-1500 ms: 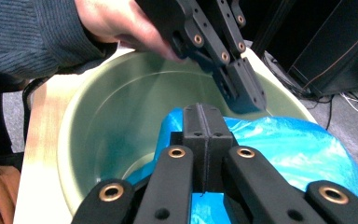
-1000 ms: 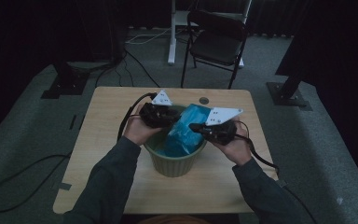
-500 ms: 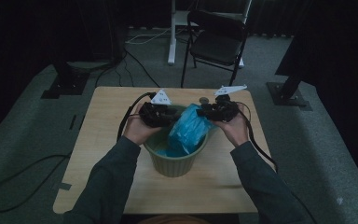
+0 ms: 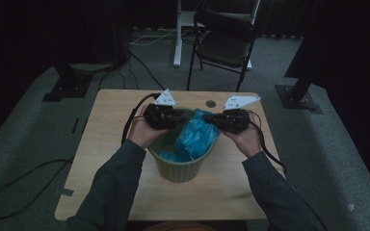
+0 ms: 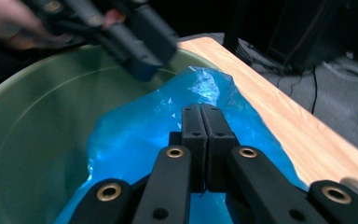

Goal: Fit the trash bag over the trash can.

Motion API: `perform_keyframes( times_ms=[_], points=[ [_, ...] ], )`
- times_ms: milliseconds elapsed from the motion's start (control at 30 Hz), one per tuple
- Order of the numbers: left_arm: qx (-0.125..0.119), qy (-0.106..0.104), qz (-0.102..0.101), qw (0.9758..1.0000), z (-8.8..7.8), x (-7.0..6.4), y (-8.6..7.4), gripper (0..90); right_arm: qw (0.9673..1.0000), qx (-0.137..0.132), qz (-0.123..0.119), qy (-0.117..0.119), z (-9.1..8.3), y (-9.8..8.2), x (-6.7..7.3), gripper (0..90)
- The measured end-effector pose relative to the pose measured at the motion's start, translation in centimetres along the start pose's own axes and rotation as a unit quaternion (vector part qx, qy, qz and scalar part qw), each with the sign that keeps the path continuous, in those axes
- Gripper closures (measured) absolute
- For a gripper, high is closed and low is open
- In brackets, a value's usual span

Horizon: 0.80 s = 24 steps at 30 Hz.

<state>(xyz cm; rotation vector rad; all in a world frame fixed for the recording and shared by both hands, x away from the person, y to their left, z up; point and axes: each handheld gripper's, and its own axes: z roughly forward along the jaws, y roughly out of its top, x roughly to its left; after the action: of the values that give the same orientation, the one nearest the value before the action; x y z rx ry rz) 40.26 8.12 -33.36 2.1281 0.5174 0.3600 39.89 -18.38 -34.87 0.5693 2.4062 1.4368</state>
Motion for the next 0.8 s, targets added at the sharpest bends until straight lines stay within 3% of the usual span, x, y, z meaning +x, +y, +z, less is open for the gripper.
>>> perform_keyframes(
  times_ms=[67,267,333,367,400,500,667,800],
  points=[
    [-0.006,-0.009,0.002,0.9999,0.0,-0.2,0.4,69.1,0.9997,-0.002,-0.022,0.004,-0.1,0.1,0.6,89.2],
    [-0.006,-0.022,0.007,0.9997,0.3,-0.4,1.1,71.9,0.9994,-0.013,-0.031,0.012,0.0,0.4,0.9,89.3],
    [-0.007,-0.027,0.007,0.9996,0.4,-0.5,1.1,83.1,0.9993,-0.012,-0.033,0.013,0.0,0.5,0.9,89.3],
    [-0.004,-0.022,0.018,0.9996,0.5,-0.7,1.0,83.1,0.9992,-0.012,-0.035,0.013,0.0,0.5,1.0,89.3],
    [-0.002,-0.019,0.021,0.9996,0.5,-0.8,1.0,89.9,0.999,-0.012,-0.039,0.015,0.0,0.5,1.2,89.3],
    [0.001,-0.011,0.033,0.9994,0.2,-1.0,0.9,90.0,0.9988,-0.014,-0.043,0.017,-0.2,0.4,1.5,89.3],
    [-0.001,-0.007,0.034,0.9994,-0.4,-1.1,0.8,90.0,0.9984,-0.02,-0.051,0.018,-0.6,0.1,1.9,89.6],
    [-0.001,0.012,0.024,0.9996,-1.0,-0.5,0.0,90.0,0.9978,-0.027,-0.059,0.013,-1.4,-0.2,2.5,89.7]
  ],
)
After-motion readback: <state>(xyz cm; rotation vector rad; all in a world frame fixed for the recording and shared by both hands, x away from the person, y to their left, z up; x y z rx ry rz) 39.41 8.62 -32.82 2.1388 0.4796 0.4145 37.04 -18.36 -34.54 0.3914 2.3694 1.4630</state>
